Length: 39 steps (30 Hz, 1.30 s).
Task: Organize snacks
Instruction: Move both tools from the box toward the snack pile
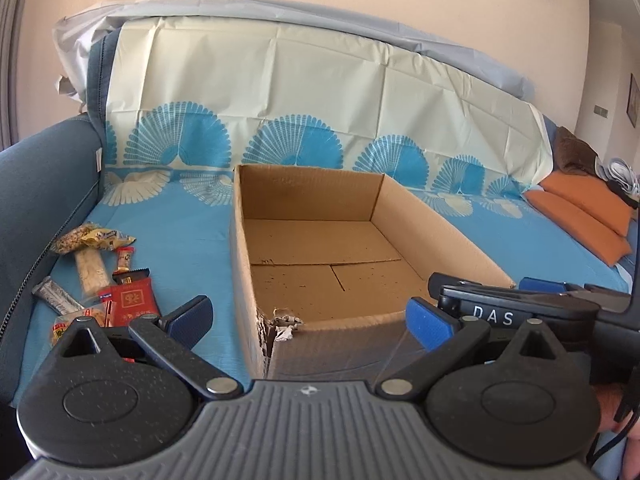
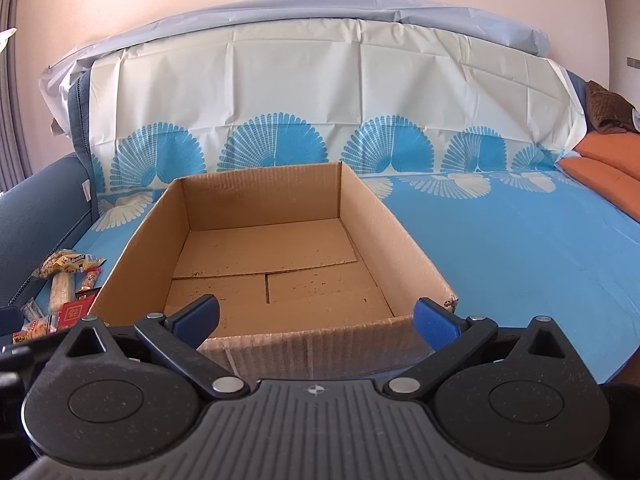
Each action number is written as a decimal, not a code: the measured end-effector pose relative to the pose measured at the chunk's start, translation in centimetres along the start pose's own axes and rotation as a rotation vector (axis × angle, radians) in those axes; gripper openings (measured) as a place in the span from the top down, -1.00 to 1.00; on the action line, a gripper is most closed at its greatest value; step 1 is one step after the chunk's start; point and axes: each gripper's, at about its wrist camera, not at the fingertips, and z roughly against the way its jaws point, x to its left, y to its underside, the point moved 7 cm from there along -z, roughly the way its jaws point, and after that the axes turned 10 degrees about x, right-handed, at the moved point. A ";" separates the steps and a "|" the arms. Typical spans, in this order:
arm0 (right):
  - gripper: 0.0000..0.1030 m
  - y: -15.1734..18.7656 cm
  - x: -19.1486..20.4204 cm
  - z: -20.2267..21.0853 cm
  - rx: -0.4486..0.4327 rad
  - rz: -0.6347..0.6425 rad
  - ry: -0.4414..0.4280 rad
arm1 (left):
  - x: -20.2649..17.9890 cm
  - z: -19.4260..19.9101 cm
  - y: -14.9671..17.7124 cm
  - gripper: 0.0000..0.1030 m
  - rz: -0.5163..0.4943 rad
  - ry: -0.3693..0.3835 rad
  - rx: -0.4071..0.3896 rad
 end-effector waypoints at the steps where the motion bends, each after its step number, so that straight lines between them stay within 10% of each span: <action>1: -0.99 0.0 0.0 0.0 -0.004 -0.001 0.004 | 0.1 0.0 -0.1 -0.99 -0.002 -0.005 -0.003; 8: -0.99 -0.5 -0.6 0.2 -0.062 -0.005 0.107 | 0.0 -0.1 0.2 -0.99 -0.045 -0.049 0.009; 29: -0.98 -0.4 0.0 0.1 0.014 0.030 0.054 | -0.6 0.7 0.3 -0.98 -0.049 0.015 -0.034; 39: -0.53 -0.2 1.0 0.1 0.013 0.054 0.005 | 2.5 1.0 -1.1 -0.06 -0.094 0.103 -0.022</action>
